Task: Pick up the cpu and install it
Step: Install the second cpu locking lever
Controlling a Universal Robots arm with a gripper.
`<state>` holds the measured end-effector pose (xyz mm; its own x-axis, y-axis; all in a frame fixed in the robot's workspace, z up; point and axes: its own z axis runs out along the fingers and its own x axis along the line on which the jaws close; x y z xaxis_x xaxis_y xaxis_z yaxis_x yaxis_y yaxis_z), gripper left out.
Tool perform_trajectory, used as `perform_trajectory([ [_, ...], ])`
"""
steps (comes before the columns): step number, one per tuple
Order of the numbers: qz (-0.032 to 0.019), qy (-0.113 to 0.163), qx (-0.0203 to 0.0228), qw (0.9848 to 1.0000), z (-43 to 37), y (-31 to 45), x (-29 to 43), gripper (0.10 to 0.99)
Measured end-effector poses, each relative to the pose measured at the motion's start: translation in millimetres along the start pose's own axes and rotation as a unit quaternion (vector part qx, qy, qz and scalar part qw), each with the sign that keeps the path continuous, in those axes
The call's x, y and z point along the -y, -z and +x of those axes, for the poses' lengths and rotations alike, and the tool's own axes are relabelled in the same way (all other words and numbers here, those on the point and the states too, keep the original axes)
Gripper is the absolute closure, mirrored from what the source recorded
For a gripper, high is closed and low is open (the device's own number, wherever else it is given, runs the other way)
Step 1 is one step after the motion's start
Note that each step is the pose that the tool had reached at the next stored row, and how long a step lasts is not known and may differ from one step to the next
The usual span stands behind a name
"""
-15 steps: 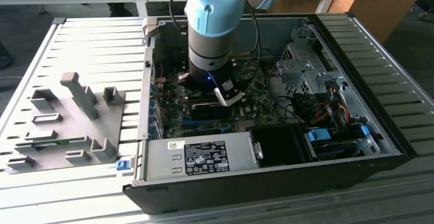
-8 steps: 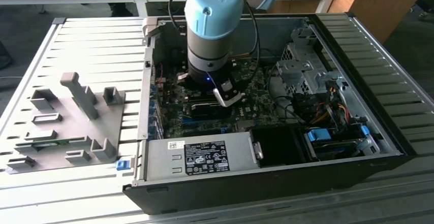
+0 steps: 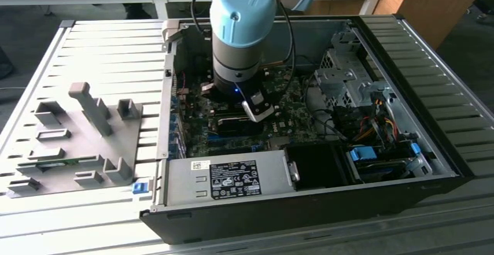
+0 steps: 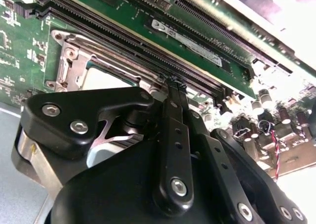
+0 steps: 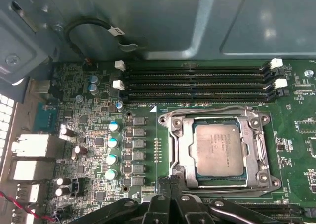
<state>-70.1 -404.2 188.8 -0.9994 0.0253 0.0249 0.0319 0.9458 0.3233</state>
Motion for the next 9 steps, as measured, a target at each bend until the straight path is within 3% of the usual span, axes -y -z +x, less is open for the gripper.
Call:
perform_trajectory([
  [9, 0.0002, 0.0, 0.0, 1.0, 0.7, -1.6, 0.6, 0.98],
])
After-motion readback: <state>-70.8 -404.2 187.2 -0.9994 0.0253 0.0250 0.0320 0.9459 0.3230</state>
